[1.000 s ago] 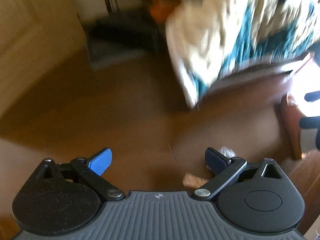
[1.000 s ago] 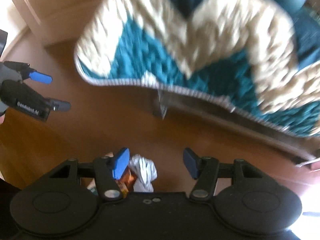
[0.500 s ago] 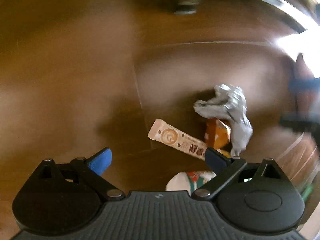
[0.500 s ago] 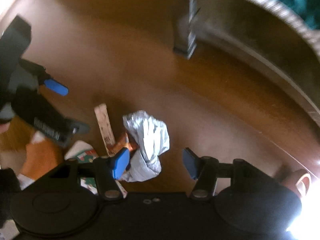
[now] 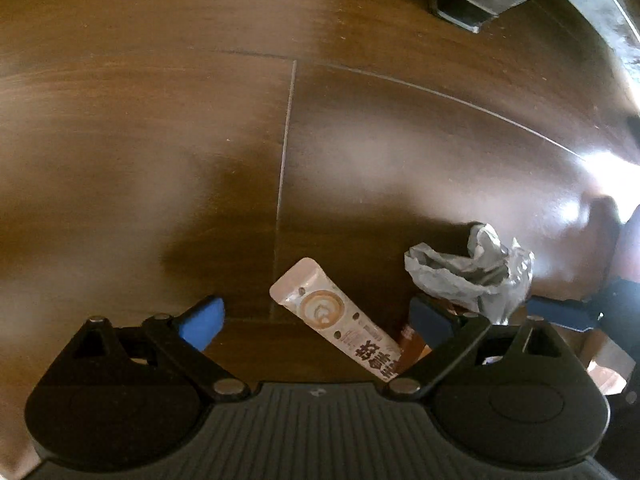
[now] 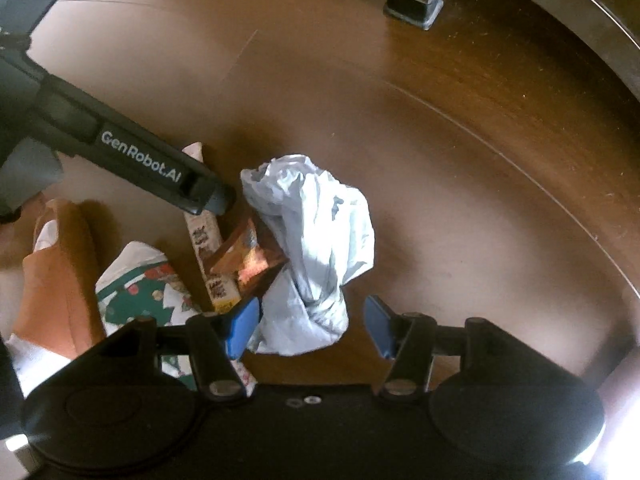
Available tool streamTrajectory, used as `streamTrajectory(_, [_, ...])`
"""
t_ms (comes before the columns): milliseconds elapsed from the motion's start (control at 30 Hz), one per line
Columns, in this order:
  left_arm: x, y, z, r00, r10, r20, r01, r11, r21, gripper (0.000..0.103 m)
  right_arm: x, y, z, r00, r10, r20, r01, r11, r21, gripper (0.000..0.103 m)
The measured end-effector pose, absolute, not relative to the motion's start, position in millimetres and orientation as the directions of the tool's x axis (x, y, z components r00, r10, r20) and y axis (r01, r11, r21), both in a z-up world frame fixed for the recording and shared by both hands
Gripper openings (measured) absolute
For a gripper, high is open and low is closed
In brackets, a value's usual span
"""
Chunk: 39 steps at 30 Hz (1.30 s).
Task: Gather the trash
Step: 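Grasp the printed paper strip with the left tool while the right tool grasps the white plastic bag, then lift the paper strip and white bag up toward the teal bin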
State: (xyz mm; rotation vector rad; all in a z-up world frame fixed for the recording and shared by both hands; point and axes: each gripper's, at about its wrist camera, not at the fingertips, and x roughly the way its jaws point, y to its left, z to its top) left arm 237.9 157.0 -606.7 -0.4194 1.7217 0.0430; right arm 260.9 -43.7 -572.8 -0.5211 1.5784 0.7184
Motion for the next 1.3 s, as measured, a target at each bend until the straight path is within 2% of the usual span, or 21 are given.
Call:
streamTrajectory(200, [244.0,136.2,-600.8,-0.158,-0.141,-0.977,-0.262,0.960,-0.096,0.067,261.9,-35.0,-582.5,-0.108,0.067,-0.992,-0.680,0.723,0.122,0.056])
streamTrajectory(233, [243.8,134.5,-598.7,-0.156,-0.126,-0.980,-0.255,0.963,-0.083,0.059,260.3,-32.2,-585.6,-0.101,0.057,-0.993,-0.686,0.719,0.111,0.054])
streamTrajectory(267, [243.8,133.4,-596.4,-0.150,-0.112,-0.982,-0.248,0.966,-0.072,0.045,259.6,-30.2,-586.9,-0.092,0.043,-0.995,-0.697,0.711,0.095,0.050])
streamTrajectory(300, [245.6,134.3,-591.2,-0.145,-0.100,-0.984,-0.245,0.968,-0.062,0.040,258.5,-28.5,-588.1,-0.084,0.030,-0.996,-0.706,0.703,0.081,0.040])
streamTrajectory(367, [247.9,137.3,-588.1,-0.129,-0.118,-0.985,-0.262,0.962,-0.081,0.033,258.9,-28.0,-587.7,-0.083,0.031,-0.996,-0.707,0.703,0.081,0.039])
streamTrajectory(667, [246.3,178.5,-567.6,-0.026,-0.096,-0.995,-0.336,0.938,-0.081,0.031,275.4,-50.4,-551.4,0.005,0.084,-0.996,-0.668,0.742,0.059,0.031])
streamTrajectory(800, [248.9,181.3,-541.2,0.082,-0.035,-0.996,-0.250,0.967,-0.055,0.031,283.3,-61.8,-527.2,0.066,0.091,-0.994,-0.659,0.752,0.025,0.030])
streamTrajectory(1033, [243.6,188.7,-488.4,0.215,-0.018,-0.976,-0.170,0.984,-0.055,0.030,280.0,-81.3,-479.3,0.127,0.099,-0.987,-0.652,0.758,-0.008,0.029])
streamTrajectory(1300, [226.2,212.3,-415.0,0.390,0.015,-0.921,-0.150,0.988,-0.047,0.029,262.7,-83.3,-411.2,0.251,0.125,-0.960,-0.649,0.757,-0.071,0.028])
